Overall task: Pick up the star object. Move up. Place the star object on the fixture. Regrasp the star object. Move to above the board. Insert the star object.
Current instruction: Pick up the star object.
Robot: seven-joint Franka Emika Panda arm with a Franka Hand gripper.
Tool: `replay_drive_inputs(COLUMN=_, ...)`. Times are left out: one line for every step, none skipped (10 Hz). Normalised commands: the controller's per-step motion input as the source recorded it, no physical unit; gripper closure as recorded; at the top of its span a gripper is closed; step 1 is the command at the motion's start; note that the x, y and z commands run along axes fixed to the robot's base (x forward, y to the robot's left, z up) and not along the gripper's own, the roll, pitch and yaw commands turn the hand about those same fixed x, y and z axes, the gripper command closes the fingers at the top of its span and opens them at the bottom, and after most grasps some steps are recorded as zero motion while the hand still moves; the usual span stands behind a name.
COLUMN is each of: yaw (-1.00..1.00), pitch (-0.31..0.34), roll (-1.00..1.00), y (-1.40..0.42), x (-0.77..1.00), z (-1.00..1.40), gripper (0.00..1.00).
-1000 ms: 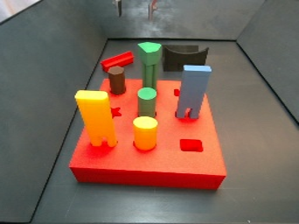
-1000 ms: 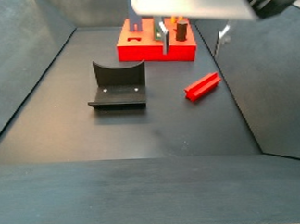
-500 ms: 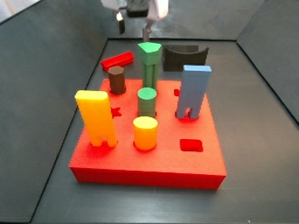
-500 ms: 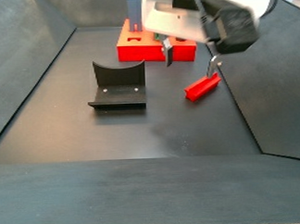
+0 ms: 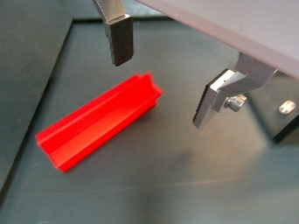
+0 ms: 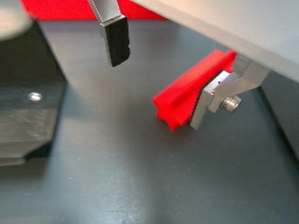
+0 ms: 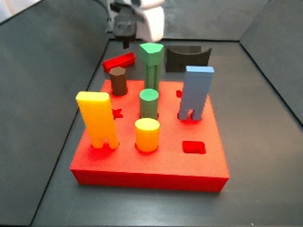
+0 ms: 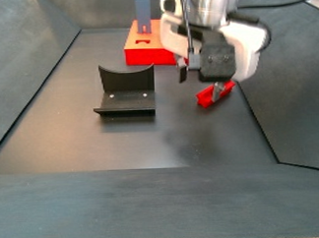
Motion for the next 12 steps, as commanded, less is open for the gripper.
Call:
replay_drive_inputs(yaw=-0.34, pitch=-0.006, roll=0.00, y=0.02, x=-0.49, z=-1.00, gripper=0.00)
replay_drive_inputs(yaw=-0.27, pitch=-0.006, roll=0.00, y=0.00, x=-0.57, z=-1.00, gripper=0.00)
replay_drive_inputs(yaw=0.00, pitch=-0.193, roll=-0.01, y=0.04, x=-0.15, z=-0.29, gripper=0.00)
replay_drive_inputs(yaw=0.00, pitch=-0.047, roll=-0.04, y=0.02, x=-0.03, z=0.00, gripper=0.00)
replay_drive_inputs(yaw=0.00, pitch=0.000, roll=0.00, y=0.00, x=0.00, z=0.00, gripper=0.00)
replay_drive_inputs(yaw=0.00, pitch=0.000, roll=0.00, y=0.00, x=0.00, z=0.00, gripper=1.00)
replay_drive_inputs(yaw=0.00, pitch=0.000, roll=0.00, y=0.00, x=0.00, z=0.00, gripper=1.00)
replay_drive_inputs(yaw=0.00, pitch=0.000, roll=0.00, y=0.00, x=0.00, z=0.00, gripper=1.00)
replay_drive_inputs(yaw=0.00, pitch=0.000, roll=0.00, y=0.00, x=0.00, z=0.00, gripper=1.00)
replay_drive_inputs(yaw=0.00, pitch=0.000, roll=0.00, y=0.00, x=0.00, z=0.00, gripper=1.00)
replay_drive_inputs(yaw=0.00, pitch=0.000, roll=0.00, y=0.00, x=0.00, z=0.00, gripper=1.00)
replay_drive_inputs(yaw=0.00, pitch=0.000, roll=0.00, y=0.00, x=0.00, z=0.00, gripper=1.00)
